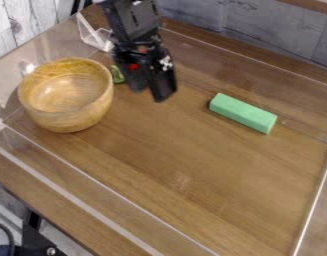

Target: Remove the green stick from the brown bowl and put it on the table

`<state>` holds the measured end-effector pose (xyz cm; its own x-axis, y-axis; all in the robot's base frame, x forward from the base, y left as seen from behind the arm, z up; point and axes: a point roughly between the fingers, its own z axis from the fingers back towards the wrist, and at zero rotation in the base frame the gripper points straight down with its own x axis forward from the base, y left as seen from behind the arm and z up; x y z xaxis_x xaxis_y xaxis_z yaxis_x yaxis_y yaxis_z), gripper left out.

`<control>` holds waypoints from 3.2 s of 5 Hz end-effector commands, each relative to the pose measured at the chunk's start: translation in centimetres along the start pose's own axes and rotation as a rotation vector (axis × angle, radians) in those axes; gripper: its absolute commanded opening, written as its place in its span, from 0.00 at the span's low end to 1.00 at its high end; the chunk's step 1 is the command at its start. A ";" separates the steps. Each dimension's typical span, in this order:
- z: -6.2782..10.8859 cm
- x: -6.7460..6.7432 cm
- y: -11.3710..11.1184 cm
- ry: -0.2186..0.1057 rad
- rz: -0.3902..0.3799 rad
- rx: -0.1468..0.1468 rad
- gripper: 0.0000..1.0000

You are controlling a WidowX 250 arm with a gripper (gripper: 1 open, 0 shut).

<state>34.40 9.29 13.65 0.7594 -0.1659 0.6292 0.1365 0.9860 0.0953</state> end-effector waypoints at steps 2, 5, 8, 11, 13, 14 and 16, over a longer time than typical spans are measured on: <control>0.3 0.6 1.6 -0.103 -0.098 0.090 1.00; 0.6 0.7 4.0 -0.127 -0.141 0.240 1.00; 1.0 0.5 5.8 -0.136 -0.144 0.361 1.00; -1.0 0.1 7.3 -0.148 -0.142 0.475 1.00; 1.4 -0.1 7.7 -0.131 -0.190 0.407 1.00; 2.1 -0.3 7.4 -0.135 -0.203 0.360 1.00; 0.8 0.3 7.8 -0.137 -0.149 0.396 1.00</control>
<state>34.71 16.84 13.32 0.6875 -0.3116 0.6559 -0.0178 0.8958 0.4442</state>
